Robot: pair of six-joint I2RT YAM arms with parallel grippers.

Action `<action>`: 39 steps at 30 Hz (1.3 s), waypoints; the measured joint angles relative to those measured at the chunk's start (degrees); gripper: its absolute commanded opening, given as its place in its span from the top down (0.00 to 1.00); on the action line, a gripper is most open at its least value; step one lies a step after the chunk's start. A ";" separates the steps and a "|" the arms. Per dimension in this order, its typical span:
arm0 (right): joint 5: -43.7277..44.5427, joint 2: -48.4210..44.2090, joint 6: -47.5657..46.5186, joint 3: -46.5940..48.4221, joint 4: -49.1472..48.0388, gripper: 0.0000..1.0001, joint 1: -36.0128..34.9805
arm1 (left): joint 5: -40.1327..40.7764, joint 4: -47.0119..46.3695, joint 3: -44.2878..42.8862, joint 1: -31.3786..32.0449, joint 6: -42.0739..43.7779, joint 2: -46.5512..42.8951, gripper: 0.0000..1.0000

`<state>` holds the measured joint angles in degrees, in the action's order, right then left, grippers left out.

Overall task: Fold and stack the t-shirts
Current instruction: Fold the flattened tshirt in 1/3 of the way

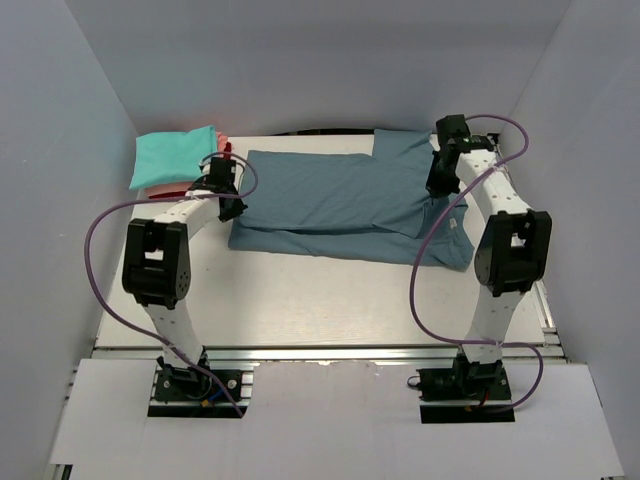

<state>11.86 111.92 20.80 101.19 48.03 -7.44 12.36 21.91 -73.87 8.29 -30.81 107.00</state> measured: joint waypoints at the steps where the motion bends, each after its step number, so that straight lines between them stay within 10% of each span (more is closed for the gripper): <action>1: 0.28 0.13 0.00 0.00 -0.04 1.00 0.00 | -0.04 0.13 -0.17 0.00 0.17 0.42 1.00; 8: 1.92 2.43 0.87 1.49 -0.44 1.00 0.04 | -1.07 1.46 -2.73 0.00 1.44 2.36 0.69; 13: 3.78 5.27 1.16 4.48 -1.33 0.74 0.11 | -0.28 1.99 -4.92 -0.28 2.29 2.47 0.13; 19: 4.79 8.17 1.18 12.44 -4.72 0.30 1.01 | 1.70 3.02 -8.00 -2.05 2.32 2.38 0.10; 26: 6.14 6.93 1.53 12.50 -6.36 0.30 3.19 | 2.58 3.30 -3.26 -4.48 2.78 -3.89 0.19; 39: 1.55 -16.37 7.08 -26.84 -5.14 0.33 6.01 | -1.46 0.44 20.35 -4.68 1.01 -15.41 0.29</action>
<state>13.41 95.55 27.88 74.35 42.89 -1.43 10.90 22.35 -53.52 3.62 -29.80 91.59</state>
